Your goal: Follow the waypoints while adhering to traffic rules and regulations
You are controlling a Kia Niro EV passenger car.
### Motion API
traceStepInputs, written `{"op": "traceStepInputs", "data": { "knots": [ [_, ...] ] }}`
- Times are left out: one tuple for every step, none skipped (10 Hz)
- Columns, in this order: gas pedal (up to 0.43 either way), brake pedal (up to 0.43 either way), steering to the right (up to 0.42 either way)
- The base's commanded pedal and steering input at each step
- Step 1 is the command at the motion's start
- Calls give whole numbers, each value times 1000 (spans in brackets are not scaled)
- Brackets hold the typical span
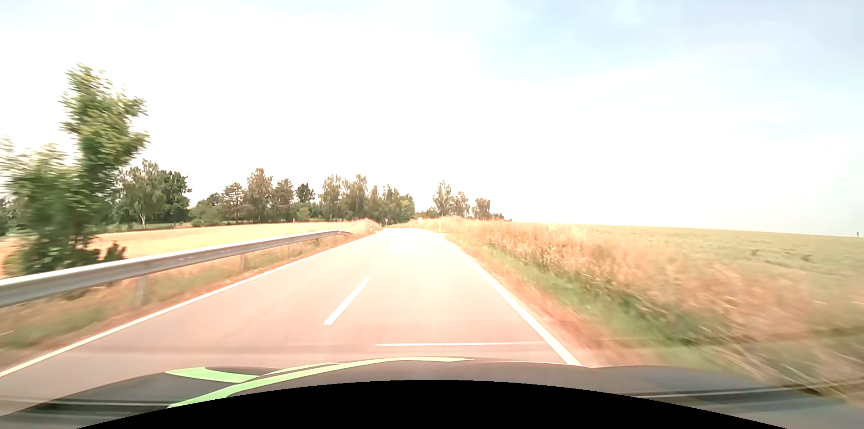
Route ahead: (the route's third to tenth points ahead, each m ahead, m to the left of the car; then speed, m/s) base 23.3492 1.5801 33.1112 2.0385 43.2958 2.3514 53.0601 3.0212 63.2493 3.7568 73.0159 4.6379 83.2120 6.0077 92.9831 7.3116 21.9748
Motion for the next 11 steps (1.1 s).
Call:
{"op": "traceStepInputs", "data": {
  "knots": [
    [0,116,-4],
    [0,116,-4],
    [0,116,-3],
    [0,116,-3],
    [0,116,-3],
    [0,116,-4],
    [0,116,-5],
    [0,116,-6],
    [0,122,-7],
    [0,122,-7],
    [0,122,-7]
  ]
}}
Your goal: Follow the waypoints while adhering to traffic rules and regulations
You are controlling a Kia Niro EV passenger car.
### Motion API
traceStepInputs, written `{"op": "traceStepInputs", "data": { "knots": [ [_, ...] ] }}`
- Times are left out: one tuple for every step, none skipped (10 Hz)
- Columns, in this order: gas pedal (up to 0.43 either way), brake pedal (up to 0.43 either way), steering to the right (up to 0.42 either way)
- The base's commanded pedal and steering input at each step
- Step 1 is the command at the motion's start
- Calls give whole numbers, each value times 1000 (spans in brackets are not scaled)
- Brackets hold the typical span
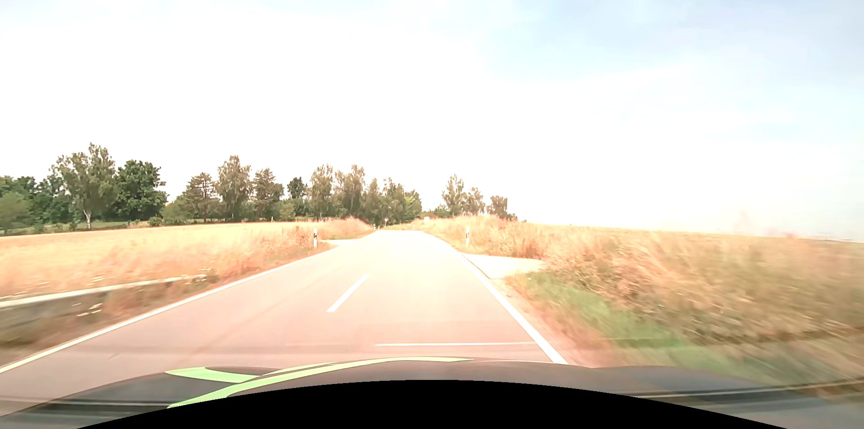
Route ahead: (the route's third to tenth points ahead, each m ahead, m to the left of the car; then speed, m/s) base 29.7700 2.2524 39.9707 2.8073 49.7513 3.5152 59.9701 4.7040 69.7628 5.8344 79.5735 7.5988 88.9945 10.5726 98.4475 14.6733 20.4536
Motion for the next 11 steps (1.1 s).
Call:
{"op": "traceStepInputs", "data": {
  "knots": [
    [0,128,-9],
    [0,128,-9],
    [0,128,-9],
    [0,128,-9],
    [0,128,-10],
    [0,128,-9],
    [0,128,-8],
    [0,128,-8],
    [0,128,-8],
    [0,128,-8],
    [0,134,-10]
  ]
}}
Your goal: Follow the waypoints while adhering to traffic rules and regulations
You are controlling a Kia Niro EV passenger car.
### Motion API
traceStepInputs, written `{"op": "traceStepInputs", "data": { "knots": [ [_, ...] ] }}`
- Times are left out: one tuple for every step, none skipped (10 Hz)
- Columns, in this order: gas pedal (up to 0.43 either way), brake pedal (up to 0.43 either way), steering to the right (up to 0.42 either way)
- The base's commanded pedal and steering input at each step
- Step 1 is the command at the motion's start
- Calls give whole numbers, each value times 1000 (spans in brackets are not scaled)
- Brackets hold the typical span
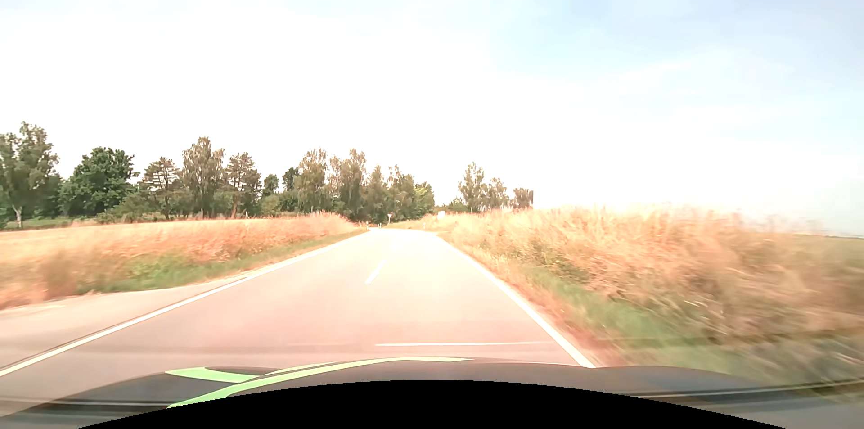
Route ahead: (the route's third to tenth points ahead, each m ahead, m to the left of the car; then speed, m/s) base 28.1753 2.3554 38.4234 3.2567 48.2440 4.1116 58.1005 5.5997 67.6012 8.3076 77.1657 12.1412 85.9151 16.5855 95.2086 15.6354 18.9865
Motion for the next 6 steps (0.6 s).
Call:
{"op": "traceStepInputs", "data": {
  "knots": [
    [0,134,-12],
    [0,134,-12],
    [0,134,-12],
    [0,134,-13],
    [0,134,-14],
    [0,140,-15]
  ]
}}
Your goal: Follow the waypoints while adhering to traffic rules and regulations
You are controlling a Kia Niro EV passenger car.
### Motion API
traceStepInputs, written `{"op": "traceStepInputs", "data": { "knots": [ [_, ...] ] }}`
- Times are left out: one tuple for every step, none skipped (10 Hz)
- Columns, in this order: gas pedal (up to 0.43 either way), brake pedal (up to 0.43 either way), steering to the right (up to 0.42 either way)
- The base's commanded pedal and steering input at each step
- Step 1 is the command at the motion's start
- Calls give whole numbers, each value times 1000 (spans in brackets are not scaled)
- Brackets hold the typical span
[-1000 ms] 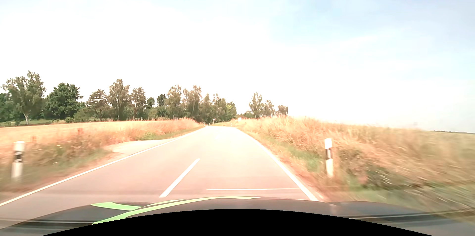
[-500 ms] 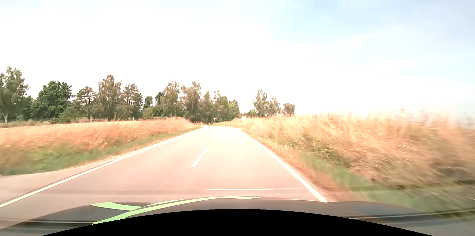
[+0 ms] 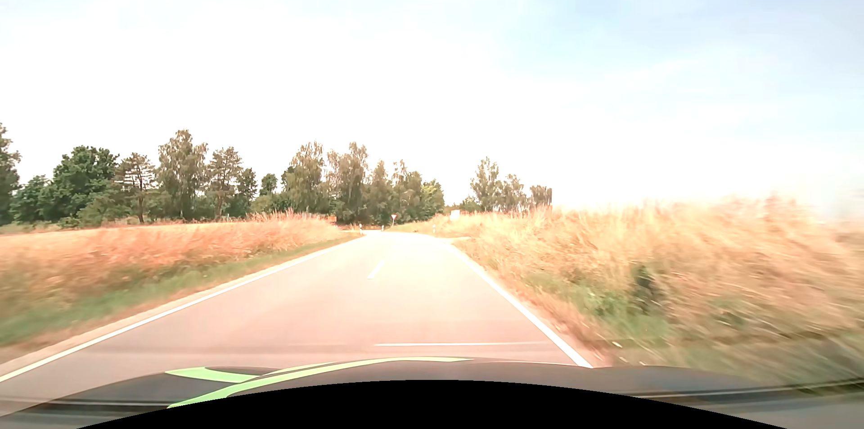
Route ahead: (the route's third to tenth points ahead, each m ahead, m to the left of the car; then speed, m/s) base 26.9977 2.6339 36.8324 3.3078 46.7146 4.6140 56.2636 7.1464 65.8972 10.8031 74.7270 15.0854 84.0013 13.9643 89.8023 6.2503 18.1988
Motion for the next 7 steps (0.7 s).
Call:
{"op": "traceStepInputs", "data": {
  "knots": [
    [0,152,-15],
    [0,159,-15],
    [0,159,-13],
    [0,165,-12],
    [0,177,-12],
    [0,195,-12],
    [0,195,-12]
  ]
}}
